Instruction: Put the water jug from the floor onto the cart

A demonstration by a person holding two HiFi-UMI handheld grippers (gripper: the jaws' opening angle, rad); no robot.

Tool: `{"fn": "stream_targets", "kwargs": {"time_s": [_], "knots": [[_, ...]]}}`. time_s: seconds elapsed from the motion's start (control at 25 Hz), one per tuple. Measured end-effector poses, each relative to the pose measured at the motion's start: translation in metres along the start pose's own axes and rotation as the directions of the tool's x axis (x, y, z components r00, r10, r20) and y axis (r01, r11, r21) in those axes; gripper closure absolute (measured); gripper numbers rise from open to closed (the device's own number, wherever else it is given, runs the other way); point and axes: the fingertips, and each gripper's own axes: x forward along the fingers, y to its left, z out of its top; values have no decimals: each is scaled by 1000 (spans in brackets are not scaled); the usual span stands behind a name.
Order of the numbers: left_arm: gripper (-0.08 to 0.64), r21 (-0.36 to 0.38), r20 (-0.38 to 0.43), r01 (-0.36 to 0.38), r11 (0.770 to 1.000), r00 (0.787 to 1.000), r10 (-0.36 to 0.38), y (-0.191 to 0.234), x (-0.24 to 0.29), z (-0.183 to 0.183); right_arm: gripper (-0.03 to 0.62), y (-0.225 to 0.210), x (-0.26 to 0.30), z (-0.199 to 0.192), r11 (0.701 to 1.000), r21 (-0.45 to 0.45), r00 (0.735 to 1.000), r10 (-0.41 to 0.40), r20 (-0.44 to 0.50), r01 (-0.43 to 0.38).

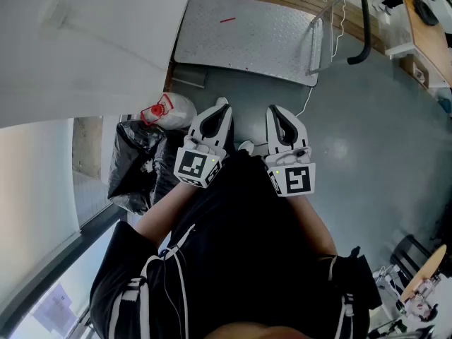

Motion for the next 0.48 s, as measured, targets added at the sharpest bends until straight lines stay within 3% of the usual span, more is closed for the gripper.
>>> {"fn": "stream_targets", "kwargs": {"time_s": [0.28,0.48], "knots": [[541,51,26,-65,997,998,63,3,-16,2,575,16,-3,-7,999,4,999,41,2,-41],[541,39,38,-114,993,993,112,20,-28,-2,574,30,3,-13,993,65,995,100,-5,-100]]}}
